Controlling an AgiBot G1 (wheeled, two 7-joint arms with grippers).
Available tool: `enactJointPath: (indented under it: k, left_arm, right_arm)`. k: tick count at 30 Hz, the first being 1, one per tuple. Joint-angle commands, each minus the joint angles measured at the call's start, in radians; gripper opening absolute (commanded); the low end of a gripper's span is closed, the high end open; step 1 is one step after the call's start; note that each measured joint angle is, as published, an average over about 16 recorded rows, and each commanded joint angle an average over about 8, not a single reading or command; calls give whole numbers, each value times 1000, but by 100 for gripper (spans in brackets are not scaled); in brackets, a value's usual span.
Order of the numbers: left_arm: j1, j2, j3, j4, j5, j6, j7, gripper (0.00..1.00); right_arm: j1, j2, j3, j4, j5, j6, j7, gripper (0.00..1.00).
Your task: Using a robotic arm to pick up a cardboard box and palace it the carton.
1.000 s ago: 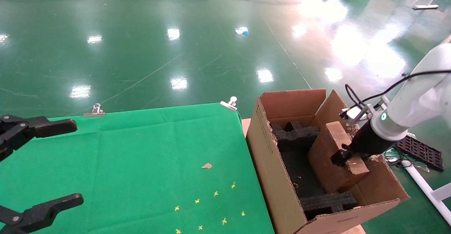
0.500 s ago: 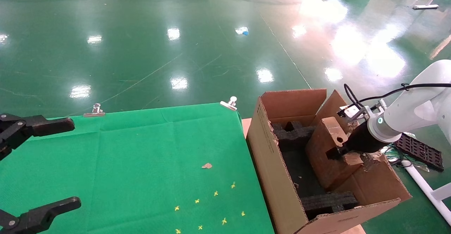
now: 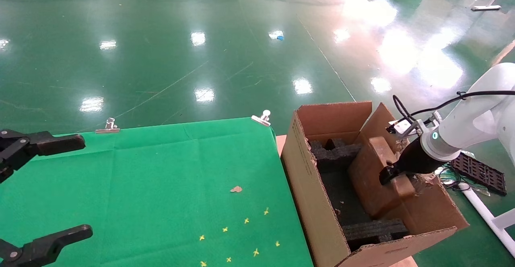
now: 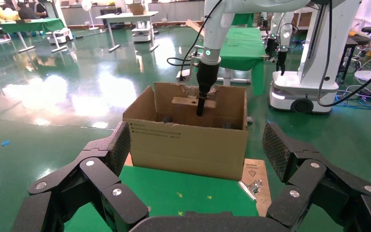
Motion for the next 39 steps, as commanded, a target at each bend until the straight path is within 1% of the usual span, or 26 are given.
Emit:
enactJointPath:
  k: [1,9,13,17,22,31,34,39]
  left_arm:
    - [0,0,0,0,0,0,0,100]
    - [0,0,1,0,0,0,0,100]
    - [0,0,1,0,-1,0,0,100]
    - [0,0,1,0,-1,0,1,100]
    - [0,-1,1,0,-1,-1,1,100]
    - [0,-1,2,0,-1,-1,1,100]
    - [0,-1,2,0,-1,-1,1,100]
    - [0,-1,2,0,-1,-1,1,100]
  right_arm:
    - [2,-2,-1,-1,-2,-6,1,100]
    - [21,-7,-5,1,-8,-41,-3,100]
    - [54,-5,-5,3,-8,-71,-13,100]
    - [126,0,-4,9,-5,-122,-36,100]
    - [248,2,-1,18,-2,-177,-80,100]
    - [453,9,27,55,32,-226,-191,100]
    - [489,16,40,75,50,-227,-234,100]
    - [508,34,64,102,82,-211,-294,100]
